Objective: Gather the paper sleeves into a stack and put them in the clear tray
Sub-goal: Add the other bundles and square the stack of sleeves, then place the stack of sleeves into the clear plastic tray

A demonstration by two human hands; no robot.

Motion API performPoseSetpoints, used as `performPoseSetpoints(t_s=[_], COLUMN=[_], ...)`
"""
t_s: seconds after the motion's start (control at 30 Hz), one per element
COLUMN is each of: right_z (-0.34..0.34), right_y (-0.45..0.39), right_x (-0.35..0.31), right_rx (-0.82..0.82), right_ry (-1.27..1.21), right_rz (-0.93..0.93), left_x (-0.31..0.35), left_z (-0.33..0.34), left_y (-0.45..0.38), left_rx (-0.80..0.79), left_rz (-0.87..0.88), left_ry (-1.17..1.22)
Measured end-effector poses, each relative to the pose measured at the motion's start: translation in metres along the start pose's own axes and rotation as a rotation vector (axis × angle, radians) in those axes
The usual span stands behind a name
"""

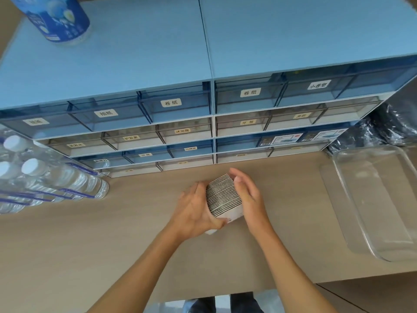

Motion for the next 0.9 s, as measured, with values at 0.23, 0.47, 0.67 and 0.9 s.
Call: performPoseSetpoints(t_s=[0.23, 0.47, 0.67, 0.9], right_z=[-0.033, -0.099, -0.155, -0.208], right_y=[0.044, 0.088, 0.111, 0.138], right_x=[-0.022, -0.051, -0.048, -0.037], right_rx=[-0.314, -0.215, -0.040, 0.186], right_ry=[-0.356, -0.332, -0.406, -0.580], right_rz=[0.236, 0.181, 0.203, 0.223], left_x=[0.050, 0.140, 0.200, 0.242], left_z=[0.001, 0.033, 0.057, 0.091], left_y=[0.021, 0.022, 0.018, -0.001], left_rx=[0.005, -0.075, -0.186, -0.458], left_rz=[-0.376, -0.345, -0.301, -0.173], left_ry=[0.967, 1.210, 1.175, 1.061])
Point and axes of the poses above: each hand's wrist, its own y-axis away from the middle knuckle, its own z-axis out of the palm, x = y × z, the point moved 8 cm from there along -y, towards the middle knuckle, and after that the axes turned 7 degrees about z, right-handed, at the moved point
